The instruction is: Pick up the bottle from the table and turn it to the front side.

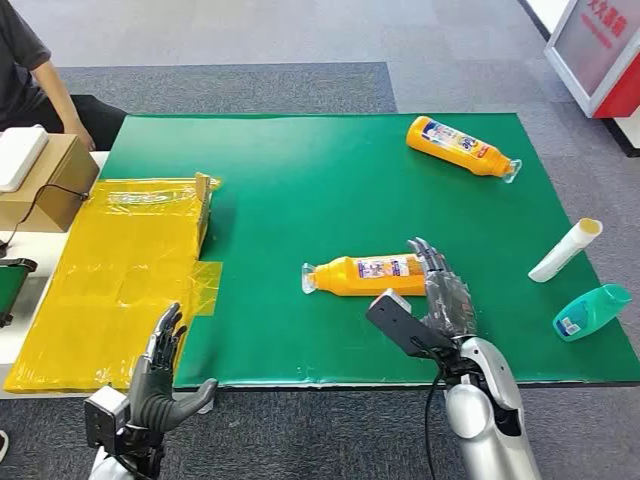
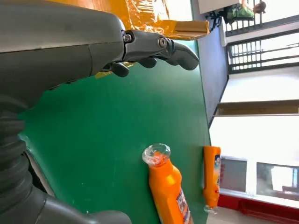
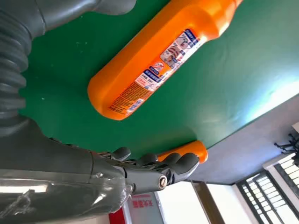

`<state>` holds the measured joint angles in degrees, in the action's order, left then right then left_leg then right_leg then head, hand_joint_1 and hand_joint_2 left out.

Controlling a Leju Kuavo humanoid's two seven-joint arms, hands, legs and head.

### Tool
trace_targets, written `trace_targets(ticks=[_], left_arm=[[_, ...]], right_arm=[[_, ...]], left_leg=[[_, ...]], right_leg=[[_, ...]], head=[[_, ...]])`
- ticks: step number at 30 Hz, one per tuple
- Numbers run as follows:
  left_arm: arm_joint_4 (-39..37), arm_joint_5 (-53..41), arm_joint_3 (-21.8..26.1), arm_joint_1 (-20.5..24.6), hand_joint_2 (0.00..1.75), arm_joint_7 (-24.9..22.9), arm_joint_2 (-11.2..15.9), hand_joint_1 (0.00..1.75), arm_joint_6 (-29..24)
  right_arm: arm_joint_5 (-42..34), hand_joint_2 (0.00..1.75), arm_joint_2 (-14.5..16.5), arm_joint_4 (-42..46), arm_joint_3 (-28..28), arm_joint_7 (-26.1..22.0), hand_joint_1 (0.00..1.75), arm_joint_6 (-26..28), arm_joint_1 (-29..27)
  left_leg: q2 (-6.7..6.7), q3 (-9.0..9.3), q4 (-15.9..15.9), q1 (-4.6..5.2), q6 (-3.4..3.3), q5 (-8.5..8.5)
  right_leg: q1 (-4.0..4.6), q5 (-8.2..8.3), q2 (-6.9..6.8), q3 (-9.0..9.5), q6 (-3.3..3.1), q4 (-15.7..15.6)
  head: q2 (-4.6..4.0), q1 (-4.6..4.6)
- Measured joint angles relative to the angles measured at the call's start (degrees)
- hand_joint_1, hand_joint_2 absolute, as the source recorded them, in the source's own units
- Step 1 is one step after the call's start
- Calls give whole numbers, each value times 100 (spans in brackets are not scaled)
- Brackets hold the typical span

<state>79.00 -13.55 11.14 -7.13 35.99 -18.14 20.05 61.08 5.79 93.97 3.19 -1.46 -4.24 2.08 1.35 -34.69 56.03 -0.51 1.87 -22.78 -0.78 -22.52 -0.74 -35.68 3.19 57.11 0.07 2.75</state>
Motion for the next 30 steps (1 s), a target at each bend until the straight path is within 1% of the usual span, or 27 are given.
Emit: trace_targets(ticks=[3, 6, 8, 11, 15, 25, 27, 30], left_arm=[[-44, -13, 17, 55, 175, 60, 12, 0, -45], [-167, -51, 48, 187, 175, 158, 32, 0, -77], [-254, -70, 54, 251, 175, 179, 46, 0, -100], [-343, -74, 58, 299, 175, 186, 66, 0, -120], [-420, -74, 62, 324, 175, 188, 83, 0, -126], [-526, -75, 65, 352, 175, 192, 110, 0, -124], [-558, -76, 60, 370, 175, 198, 114, 0, -122], [-662, -51, 33, 434, 175, 213, 128, 0, -129]], right_arm=[[137, 175, -77, -212, 67, 142, 0, -145, 154], [207, 175, -239, -798, 160, 294, 0, -293, 527], [207, 175, -345, -1201, 191, 314, 0, -315, 755], [200, 175, -445, -1603, 214, 306, 0, -314, 950], [186, 175, -507, -1853, 246, 303, 0, -312, 1046], [203, 175, -565, -2052, 273, 331, 0, -340, 1116], [258, 175, -610, -2177, 292, 347, 0, -377, 1201], [462, 175, -705, -2654, 363, 316, 0, -303, 1512]], left_leg=[[0, -1, 0, 0, 0, 0], [-1, -1, 0, 0, -4, 3], [-2, -1, 0, 1, -8, 7], [-2, -1, 1, 2, -9, 9], [-2, -1, 0, 2, -8, 10], [-2, -3, 0, 2, -8, 9], [-2, -3, 0, 2, -8, 9], [-2, -2, 0, 2, -8, 11]], right_leg=[[0, 0, 0, 0, 0, 0], [-2, 3, -2, 1, 2, 0], [-4, 6, -4, 2, 6, 0], [-5, 8, -5, 2, 7, 0], [-4, 7, -4, 0, 7, 0], [-5, 4, -5, 0, 5, 0], [-5, 5, -4, 0, 6, 0], [-5, 11, -4, 0, 7, 0]], head=[[0, 1], [0, 1], [0, 1], [0, 0], [0, 1], [0, 0], [0, 1], [0, 1]])
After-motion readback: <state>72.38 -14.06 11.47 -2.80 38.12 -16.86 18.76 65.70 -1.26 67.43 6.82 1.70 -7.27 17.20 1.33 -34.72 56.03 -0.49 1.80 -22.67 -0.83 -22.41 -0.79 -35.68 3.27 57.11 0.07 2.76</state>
